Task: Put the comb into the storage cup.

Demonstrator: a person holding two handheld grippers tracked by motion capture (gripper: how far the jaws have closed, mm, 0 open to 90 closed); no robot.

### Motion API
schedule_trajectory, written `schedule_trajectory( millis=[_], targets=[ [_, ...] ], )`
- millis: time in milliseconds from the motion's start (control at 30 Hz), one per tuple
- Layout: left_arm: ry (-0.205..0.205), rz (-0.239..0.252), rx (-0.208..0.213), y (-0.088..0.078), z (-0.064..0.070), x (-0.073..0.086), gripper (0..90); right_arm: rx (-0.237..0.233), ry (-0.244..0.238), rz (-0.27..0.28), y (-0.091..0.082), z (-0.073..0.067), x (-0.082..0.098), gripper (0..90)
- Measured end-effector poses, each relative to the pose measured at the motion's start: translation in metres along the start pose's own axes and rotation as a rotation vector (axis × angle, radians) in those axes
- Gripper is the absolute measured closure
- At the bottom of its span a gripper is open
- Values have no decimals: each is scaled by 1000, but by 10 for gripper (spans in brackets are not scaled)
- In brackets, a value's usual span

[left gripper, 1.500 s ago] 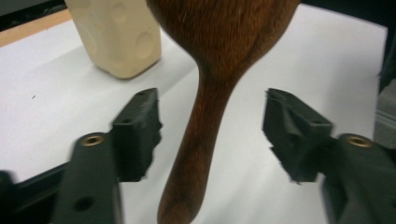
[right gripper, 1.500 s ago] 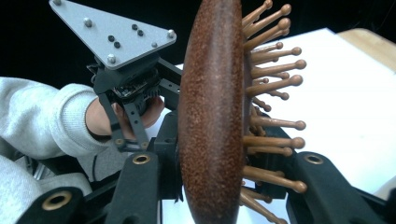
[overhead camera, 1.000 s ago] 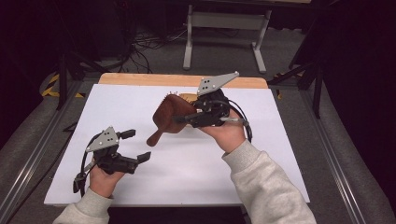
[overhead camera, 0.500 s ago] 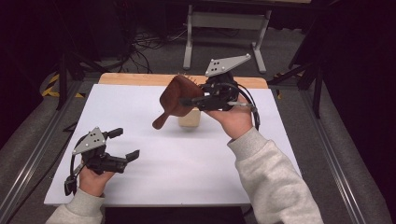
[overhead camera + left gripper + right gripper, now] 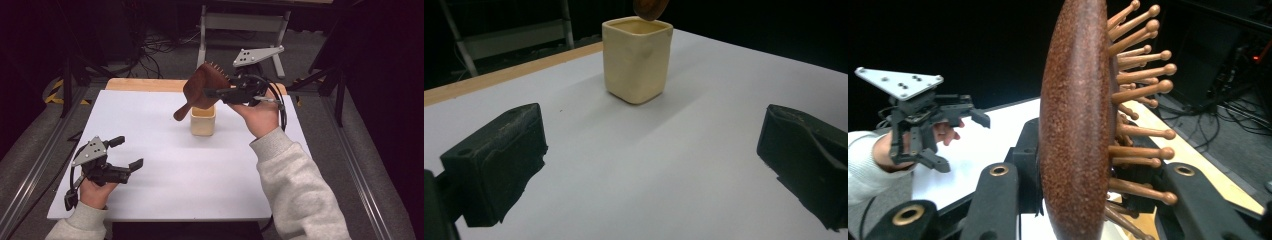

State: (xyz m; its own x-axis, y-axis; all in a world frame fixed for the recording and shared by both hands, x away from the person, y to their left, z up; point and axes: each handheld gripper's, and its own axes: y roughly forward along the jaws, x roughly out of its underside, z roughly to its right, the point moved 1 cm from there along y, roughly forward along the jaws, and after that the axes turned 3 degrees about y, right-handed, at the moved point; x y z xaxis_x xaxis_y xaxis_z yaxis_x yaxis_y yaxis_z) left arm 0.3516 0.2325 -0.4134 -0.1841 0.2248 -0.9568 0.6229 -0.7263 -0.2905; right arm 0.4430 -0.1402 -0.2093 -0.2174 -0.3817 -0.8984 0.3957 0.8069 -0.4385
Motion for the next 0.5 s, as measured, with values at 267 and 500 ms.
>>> schedule_trajectory(
  millis=[267, 500],
  targets=[
    [-21, 4, 3, 0, -3, 3, 5, 78, 11, 2, -4, 16, 2, 597],
    [-2, 11, -24, -2, -5, 3, 5, 123, 28, 0, -6, 26, 5, 597]
  ],
)
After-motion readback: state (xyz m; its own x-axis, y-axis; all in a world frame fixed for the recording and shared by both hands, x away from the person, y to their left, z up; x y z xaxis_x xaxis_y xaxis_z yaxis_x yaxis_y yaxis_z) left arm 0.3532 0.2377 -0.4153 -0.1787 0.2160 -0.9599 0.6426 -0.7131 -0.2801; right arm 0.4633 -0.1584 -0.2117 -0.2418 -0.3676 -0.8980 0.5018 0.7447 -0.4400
